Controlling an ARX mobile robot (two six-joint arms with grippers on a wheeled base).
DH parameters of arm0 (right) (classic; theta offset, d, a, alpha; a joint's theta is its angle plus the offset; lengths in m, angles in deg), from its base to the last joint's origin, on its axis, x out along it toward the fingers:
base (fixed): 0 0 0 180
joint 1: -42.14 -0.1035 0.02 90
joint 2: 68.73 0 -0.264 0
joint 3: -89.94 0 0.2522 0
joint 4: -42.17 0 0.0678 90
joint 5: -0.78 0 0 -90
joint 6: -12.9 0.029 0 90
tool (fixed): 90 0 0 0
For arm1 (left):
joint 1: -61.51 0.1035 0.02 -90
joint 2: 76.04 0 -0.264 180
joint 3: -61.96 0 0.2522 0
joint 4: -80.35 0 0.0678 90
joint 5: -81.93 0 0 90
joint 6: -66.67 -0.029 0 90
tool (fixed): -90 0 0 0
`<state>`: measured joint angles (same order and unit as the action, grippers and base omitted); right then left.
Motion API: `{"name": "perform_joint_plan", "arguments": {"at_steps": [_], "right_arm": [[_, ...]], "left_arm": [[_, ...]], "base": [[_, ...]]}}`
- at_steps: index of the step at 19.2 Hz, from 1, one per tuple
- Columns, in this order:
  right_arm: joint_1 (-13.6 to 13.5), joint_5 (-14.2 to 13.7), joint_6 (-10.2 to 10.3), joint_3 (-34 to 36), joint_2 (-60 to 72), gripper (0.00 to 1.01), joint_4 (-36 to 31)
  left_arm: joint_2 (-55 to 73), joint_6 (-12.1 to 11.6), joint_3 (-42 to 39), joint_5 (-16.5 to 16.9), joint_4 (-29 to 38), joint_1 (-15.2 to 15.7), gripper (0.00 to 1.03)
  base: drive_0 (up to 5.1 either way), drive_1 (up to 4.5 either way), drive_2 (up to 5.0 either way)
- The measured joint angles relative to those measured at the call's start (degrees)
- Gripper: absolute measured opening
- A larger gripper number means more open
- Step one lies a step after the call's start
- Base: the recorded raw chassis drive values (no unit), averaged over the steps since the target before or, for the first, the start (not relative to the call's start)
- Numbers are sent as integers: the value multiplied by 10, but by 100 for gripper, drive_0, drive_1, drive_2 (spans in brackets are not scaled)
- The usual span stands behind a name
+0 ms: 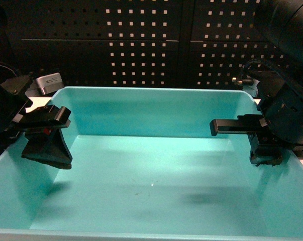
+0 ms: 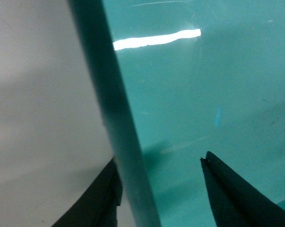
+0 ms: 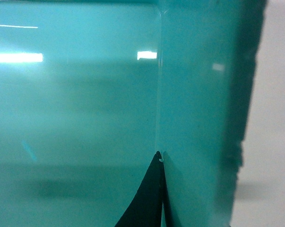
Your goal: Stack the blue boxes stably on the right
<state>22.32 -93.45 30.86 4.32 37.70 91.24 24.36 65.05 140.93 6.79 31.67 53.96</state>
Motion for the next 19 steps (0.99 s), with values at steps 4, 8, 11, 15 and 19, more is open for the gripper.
{"name": "perform_joint_plan", "arguments": {"at_steps": [4,8,11,15,19], "right_arm": [[0,0,0,0,0,2,0],[0,2,0,0,0,2,0],[0,2,0,1,0,2,0],[0,1,5,1,0,2,1],[0,1,9,1,0,2,2]], "left_arm": [[1,22,-1,-34,15,0,9],[-3,45,-8,-62,36,-6,2],[-6,42,-13,-68,48,-9,2],[-10,38,-28,-49,133,-11,2],[-10,26,-28,-48,139,-10,2]], "base": [[0,0,0],[0,0,0],[0,0,0],[0,0,0],[0,0,0]]}}
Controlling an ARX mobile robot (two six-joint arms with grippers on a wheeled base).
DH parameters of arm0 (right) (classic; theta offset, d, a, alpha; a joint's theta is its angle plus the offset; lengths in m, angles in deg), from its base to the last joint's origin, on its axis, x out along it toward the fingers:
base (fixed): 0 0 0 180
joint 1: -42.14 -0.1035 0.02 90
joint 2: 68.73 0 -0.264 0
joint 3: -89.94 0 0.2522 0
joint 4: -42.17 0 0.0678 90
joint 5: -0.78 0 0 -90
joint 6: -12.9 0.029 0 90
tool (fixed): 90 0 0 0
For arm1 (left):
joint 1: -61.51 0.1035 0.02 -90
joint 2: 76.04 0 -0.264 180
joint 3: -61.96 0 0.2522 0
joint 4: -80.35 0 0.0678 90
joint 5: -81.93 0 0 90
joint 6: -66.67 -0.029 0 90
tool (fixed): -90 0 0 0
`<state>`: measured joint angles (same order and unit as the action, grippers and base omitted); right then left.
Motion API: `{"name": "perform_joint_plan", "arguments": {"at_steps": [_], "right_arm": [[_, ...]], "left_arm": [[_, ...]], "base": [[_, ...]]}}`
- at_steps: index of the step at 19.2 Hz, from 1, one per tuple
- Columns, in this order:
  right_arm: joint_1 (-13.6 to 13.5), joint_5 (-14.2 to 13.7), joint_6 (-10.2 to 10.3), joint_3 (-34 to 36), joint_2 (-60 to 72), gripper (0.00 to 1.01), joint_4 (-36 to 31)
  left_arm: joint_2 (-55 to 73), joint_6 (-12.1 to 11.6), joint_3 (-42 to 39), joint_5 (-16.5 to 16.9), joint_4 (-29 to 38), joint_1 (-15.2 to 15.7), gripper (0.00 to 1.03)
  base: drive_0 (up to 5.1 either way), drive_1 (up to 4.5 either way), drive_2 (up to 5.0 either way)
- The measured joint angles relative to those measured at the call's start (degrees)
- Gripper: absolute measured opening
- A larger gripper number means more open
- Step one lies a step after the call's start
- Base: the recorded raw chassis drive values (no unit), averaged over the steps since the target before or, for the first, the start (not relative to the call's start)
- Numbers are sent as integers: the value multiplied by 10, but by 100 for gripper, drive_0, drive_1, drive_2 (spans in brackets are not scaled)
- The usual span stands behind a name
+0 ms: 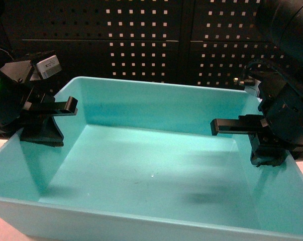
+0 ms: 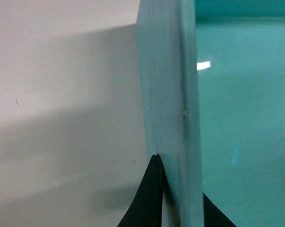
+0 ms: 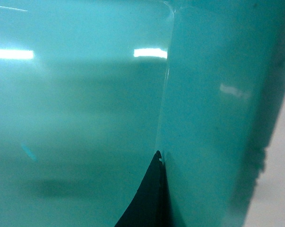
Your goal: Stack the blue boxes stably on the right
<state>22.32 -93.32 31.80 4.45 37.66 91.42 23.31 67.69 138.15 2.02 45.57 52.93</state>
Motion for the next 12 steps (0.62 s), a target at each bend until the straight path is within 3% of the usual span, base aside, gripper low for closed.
{"name": "perform_joint_plan", "arguments": {"at_steps": [12], "right_arm": [[0,0,0,0,0,2,0]], "left_arm": [[0,0,0,0,0,0,2]], "base": [[0,0,0]]}}
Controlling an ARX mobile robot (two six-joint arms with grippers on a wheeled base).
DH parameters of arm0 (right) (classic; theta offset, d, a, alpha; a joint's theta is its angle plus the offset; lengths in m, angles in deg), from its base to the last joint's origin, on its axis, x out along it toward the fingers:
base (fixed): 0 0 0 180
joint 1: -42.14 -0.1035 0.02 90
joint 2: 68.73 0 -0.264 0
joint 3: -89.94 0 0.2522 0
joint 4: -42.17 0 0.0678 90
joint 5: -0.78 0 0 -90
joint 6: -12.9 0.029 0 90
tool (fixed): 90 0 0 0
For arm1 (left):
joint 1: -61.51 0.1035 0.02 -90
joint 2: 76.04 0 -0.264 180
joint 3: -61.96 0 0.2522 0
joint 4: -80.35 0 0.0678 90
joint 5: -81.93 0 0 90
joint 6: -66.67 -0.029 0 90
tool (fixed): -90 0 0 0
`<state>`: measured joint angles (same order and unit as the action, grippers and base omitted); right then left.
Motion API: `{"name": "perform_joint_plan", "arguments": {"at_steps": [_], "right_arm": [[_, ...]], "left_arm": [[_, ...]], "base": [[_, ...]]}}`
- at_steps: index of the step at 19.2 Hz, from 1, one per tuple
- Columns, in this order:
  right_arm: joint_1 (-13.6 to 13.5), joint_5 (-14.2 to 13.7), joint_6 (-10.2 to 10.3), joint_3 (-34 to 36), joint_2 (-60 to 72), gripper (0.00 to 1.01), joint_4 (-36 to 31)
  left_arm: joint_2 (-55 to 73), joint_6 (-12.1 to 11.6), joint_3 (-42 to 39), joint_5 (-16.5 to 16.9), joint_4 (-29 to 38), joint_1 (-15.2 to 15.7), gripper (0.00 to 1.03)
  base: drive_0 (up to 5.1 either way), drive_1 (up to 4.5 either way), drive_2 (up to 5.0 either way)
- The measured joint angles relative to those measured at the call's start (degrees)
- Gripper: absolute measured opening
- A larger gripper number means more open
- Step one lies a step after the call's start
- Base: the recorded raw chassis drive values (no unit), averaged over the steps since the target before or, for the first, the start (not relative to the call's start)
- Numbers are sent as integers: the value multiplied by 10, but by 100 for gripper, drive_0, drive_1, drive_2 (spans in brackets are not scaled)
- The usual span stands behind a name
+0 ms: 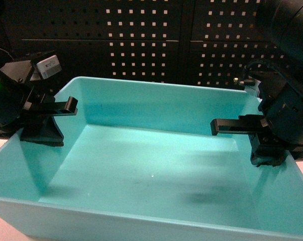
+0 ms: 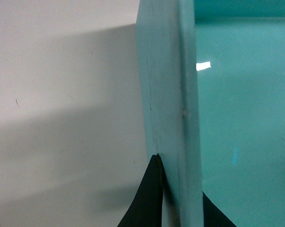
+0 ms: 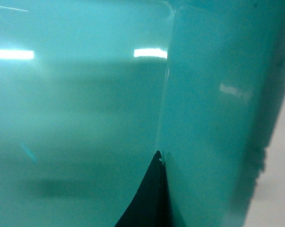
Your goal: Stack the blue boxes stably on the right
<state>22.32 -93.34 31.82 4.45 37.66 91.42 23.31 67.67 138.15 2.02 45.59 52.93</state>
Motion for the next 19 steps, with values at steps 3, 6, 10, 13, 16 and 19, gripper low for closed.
{"name": "perform_joint_plan", "arguments": {"at_steps": [3,6,10,13,16,19], "right_arm": [[-1,-3,0,-2,0,2,-3],[0,-32,-11,-44,4,2,4],[11,-55,-53,-139,3,2,21],[18,-51,-70,-180,-5,2,38],[20,-51,-69,-201,-25,2,49],[18,-56,-58,-203,-56,2,52]], "left_arm": [[0,2,1,2,-1,-1,2],[-1,31,28,-2,-31,-14,2],[-20,83,86,9,-99,-24,2],[-33,110,129,12,-152,-28,2],[-33,123,166,19,-186,-28,2],[-35,125,207,23,-208,-28,2]], "base": [[0,0,0],[0,0,0],[0,0,0],[0,0,0],[0,0,0],[0,0,0]]}}
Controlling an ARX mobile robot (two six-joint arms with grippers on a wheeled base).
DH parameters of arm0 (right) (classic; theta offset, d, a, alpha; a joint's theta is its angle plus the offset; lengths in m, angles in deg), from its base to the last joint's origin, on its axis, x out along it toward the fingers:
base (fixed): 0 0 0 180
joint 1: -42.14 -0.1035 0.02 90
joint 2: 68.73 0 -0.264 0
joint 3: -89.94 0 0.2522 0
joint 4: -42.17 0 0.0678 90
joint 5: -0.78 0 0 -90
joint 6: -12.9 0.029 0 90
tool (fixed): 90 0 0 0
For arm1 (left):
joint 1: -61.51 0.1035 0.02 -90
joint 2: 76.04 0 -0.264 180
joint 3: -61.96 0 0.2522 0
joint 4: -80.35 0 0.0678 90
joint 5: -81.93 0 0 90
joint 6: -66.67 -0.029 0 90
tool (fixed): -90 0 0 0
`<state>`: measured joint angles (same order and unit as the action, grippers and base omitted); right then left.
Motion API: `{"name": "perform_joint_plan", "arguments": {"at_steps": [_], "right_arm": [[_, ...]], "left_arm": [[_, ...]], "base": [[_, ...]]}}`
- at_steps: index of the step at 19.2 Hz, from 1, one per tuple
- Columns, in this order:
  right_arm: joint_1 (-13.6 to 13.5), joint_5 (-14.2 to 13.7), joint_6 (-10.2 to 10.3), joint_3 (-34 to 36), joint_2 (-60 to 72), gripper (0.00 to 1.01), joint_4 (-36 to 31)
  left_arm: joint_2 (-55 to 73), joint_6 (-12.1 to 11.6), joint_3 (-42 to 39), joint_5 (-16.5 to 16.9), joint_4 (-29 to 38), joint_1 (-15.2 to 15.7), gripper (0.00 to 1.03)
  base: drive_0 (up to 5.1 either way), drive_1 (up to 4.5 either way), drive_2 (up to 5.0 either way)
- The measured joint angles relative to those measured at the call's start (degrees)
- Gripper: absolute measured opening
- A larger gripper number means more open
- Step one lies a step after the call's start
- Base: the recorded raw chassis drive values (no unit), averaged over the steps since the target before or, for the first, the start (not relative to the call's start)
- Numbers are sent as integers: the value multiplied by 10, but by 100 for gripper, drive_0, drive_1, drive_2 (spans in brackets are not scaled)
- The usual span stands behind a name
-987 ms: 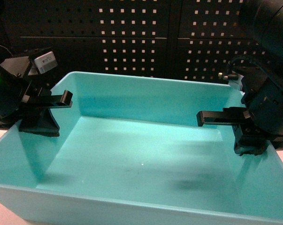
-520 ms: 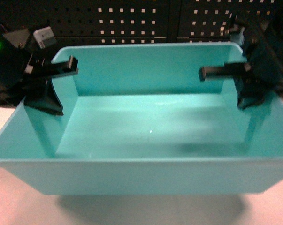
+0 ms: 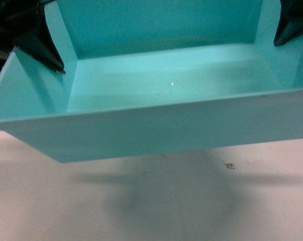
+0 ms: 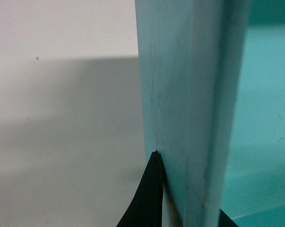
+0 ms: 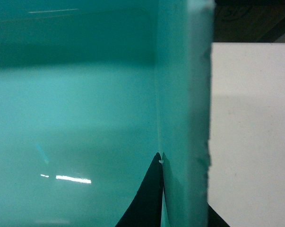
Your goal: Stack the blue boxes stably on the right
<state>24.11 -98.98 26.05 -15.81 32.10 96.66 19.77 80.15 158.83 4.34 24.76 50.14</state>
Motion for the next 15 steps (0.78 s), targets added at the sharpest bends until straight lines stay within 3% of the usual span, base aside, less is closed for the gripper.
{"name": "perform_joint_plan", "arguments": {"at_steps": [2,6,8,11,15], "right_arm": [[-3,-3,21,-1,-19,2,10],[-17,-2,82,0,-52,2,32],[-26,8,100,6,-62,2,32],[-26,24,116,7,-62,2,38],[-20,24,112,-18,-45,2,48]], "left_arm": [[-6,-7,20,-5,4,0,2],[-16,-30,64,-30,6,7,2],[-18,-36,89,-30,-12,18,2],[-19,-47,100,-35,-11,25,2],[-19,-47,101,-24,-27,26,2]], "base": [[0,0,0],[0,0,0],[0,0,0],[0,0,0],[0,0,0]]}}
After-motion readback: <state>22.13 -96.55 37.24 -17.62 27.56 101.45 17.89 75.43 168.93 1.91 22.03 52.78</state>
